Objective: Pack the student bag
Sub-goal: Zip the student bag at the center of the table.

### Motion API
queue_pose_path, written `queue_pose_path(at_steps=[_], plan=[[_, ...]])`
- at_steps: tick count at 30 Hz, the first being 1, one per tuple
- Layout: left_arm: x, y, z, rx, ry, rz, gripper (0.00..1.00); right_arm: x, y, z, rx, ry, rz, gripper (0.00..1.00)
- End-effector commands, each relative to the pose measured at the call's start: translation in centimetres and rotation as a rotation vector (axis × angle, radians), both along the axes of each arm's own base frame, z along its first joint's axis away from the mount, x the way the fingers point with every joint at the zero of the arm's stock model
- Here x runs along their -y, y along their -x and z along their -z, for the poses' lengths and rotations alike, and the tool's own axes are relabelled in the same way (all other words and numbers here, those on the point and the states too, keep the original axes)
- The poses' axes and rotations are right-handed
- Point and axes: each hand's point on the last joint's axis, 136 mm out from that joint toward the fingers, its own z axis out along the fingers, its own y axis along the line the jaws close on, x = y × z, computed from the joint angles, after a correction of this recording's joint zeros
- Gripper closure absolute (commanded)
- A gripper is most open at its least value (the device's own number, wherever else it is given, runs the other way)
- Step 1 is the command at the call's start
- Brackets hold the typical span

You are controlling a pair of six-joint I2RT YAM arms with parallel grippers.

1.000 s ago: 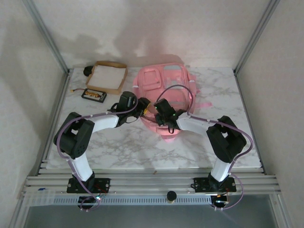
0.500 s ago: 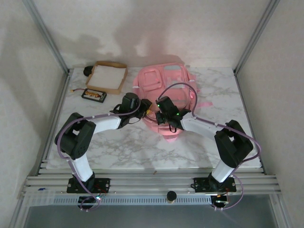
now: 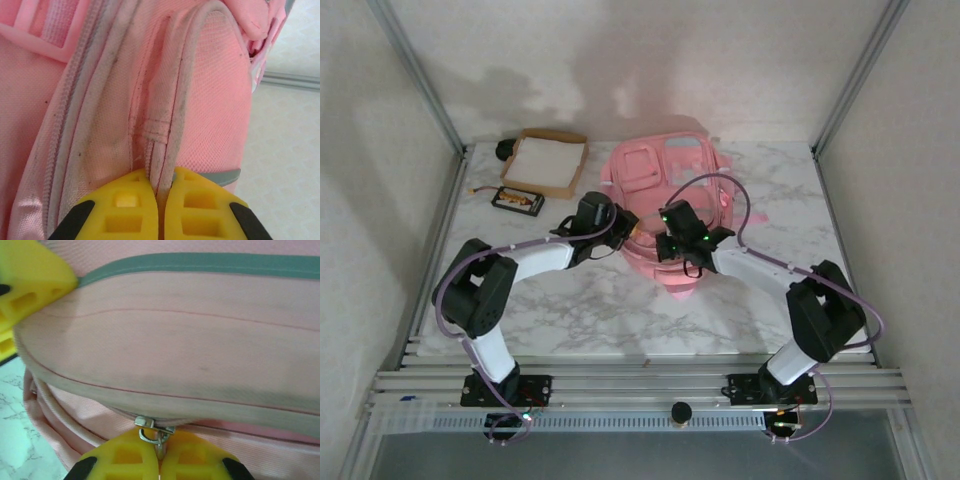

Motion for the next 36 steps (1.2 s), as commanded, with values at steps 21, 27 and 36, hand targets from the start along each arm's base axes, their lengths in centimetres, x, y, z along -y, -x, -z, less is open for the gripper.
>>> queue_pose_path(at_steps=[21, 27, 36], plan=[[-19.0, -6.5, 1.2, 0.002, -0.479, -0.141, 1.00, 9.2, -2.4, -1.4, -0.066, -0.004, 0.202, 1.00], [-16.2, -6.9, -1.1, 0.093, -0.284, -0.087, 0.73, 3.5, -1.3, -2.0, -0.096, -0.119, 0.053, 1.00], [-7.3, 0.7, -5.4, 0.113, 0.149, -0.122, 0.46, 0.9, -0.4, -0.6, -0.124, -0.126, 0.022, 1.00]])
